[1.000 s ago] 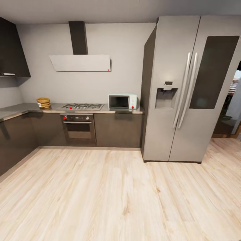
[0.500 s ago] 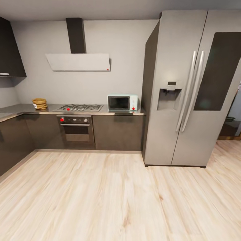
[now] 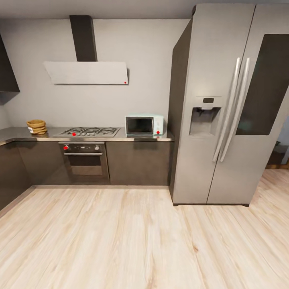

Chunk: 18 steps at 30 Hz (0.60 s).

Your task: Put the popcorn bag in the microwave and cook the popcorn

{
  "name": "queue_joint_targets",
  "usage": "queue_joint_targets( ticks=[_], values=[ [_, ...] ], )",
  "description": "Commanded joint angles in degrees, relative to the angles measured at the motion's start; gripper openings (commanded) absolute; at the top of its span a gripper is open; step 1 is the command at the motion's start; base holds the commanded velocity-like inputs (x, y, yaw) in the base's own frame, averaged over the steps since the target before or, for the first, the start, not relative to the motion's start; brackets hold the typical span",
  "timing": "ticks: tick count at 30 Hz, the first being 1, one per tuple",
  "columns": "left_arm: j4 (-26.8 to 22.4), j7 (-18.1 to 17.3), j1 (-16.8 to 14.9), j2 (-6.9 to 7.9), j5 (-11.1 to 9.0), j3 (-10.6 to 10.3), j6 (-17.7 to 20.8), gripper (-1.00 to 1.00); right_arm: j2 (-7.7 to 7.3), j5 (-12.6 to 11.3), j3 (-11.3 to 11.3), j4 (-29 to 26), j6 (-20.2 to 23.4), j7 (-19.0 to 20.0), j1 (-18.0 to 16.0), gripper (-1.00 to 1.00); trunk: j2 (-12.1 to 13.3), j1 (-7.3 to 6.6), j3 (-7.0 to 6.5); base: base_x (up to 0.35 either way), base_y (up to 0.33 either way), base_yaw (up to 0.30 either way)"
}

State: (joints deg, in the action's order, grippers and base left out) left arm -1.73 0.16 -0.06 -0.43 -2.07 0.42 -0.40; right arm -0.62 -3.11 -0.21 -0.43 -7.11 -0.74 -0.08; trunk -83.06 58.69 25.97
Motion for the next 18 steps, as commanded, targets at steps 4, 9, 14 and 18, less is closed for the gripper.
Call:
queue_joint_targets(
  ticks=[4, 9, 14, 18],
  values=[
    [-0.03, 0.02, -0.03, -0.01, -0.21, 0.02, -0.11, 1.00, 0.00, -0.32, 0.07, -0.01, -0.13, -0.05, -0.01, 1.00, -0.02, 0.03, 0.05, 0.322, 0.142, -0.003],
    [-0.03, 0.02, -0.03, -0.01, -0.22, 0.02, -0.08, 1.00, 0.00, -0.32, 0.12, -0.01, -0.12, -0.05, -0.01, 1.00, -0.02, 0.03, 0.05, 0.322, 0.163, 0.000],
    [-0.03, 0.02, 0.00, -0.09, -0.14, 0.02, -0.04, 1.00, 0.00, 0.09, 0.29, -0.01, -0.10, -0.05, -0.01, 1.00, -0.02, 0.03, 0.05, 0.321, 0.165, 0.000],
    [-0.03, 0.03, -0.03, -0.05, -0.21, 0.02, 0.08, 1.00, 0.00, 0.08, 0.24, -0.01, -0.13, -0.05, -0.01, 1.00, -0.02, 0.03, 0.05, 0.321, 0.153, 0.000]
  ],
)
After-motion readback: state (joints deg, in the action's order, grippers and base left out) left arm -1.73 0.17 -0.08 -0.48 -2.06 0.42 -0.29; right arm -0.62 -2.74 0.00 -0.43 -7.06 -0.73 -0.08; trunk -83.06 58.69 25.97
